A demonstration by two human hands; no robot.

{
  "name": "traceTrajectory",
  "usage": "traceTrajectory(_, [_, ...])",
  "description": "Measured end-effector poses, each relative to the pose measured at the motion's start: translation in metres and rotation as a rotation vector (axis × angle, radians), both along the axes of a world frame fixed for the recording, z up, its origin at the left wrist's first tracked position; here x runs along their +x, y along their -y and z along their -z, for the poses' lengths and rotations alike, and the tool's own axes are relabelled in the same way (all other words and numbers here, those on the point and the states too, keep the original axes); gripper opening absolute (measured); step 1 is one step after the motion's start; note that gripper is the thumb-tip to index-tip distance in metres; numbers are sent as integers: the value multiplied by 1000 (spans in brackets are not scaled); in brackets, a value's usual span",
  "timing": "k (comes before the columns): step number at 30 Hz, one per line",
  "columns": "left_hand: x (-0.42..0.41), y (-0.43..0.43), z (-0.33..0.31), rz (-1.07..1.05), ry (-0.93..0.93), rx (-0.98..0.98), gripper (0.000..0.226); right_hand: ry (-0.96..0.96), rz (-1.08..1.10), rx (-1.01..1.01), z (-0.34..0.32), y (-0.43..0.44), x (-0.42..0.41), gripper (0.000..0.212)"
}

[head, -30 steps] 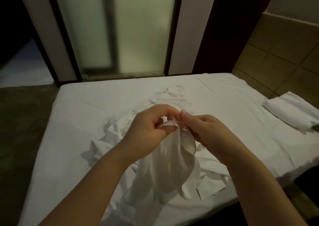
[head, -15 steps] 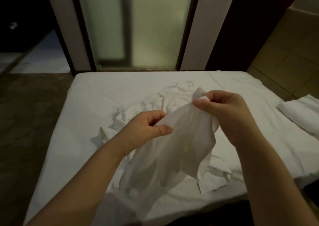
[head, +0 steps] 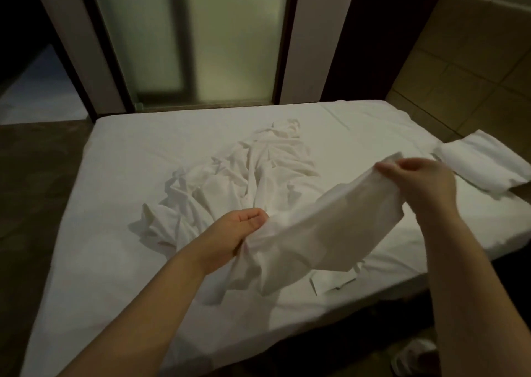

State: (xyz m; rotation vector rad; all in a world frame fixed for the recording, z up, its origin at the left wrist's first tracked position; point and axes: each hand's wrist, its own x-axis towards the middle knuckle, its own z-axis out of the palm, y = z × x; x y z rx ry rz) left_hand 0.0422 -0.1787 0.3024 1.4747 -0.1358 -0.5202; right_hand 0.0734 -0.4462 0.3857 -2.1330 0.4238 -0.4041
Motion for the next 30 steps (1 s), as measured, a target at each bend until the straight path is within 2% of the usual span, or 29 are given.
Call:
traceTrajectory(2, [-2,5,-8,2,131,126,25,-192,-77,-177,12,9,-3,28])
traceTrajectory(5, [-3,13,-32,120,417,379,23,-145,-312,-300,12,-7,-12,34])
traceTrajectory(8, [-4,21,-51,224,589,505,25,-200,-751,-183,4,-45,-27,22])
traceTrajectory(10, [-1,19,-57,161,633,498,24,-223,-909,-3,8,-65,-37,16])
traceTrajectory(14, [-1,6,-59,12,586,433,22,-169,-870,188,20,-80,-39,31])
traceTrajectory(18, [-1,-1,-55,-18,465,330,25,-96,-727,237,21,-97,-32,25])
traceTrajectory(22, [11,-21,-48,-58,294,315,26,113,-349,402,7,-78,-8,34])
traceTrajectory(24, [17,-34,-46,-49,270,316,29,187,-161,446,-7,-59,-1,25])
traceTrajectory(27, [25,-47,-51,-80,270,316,34,214,-21,356,-15,-37,7,20])
traceTrajectory(30, [33,-54,-59,-81,314,403,25,97,8,65,-7,-32,18,24])
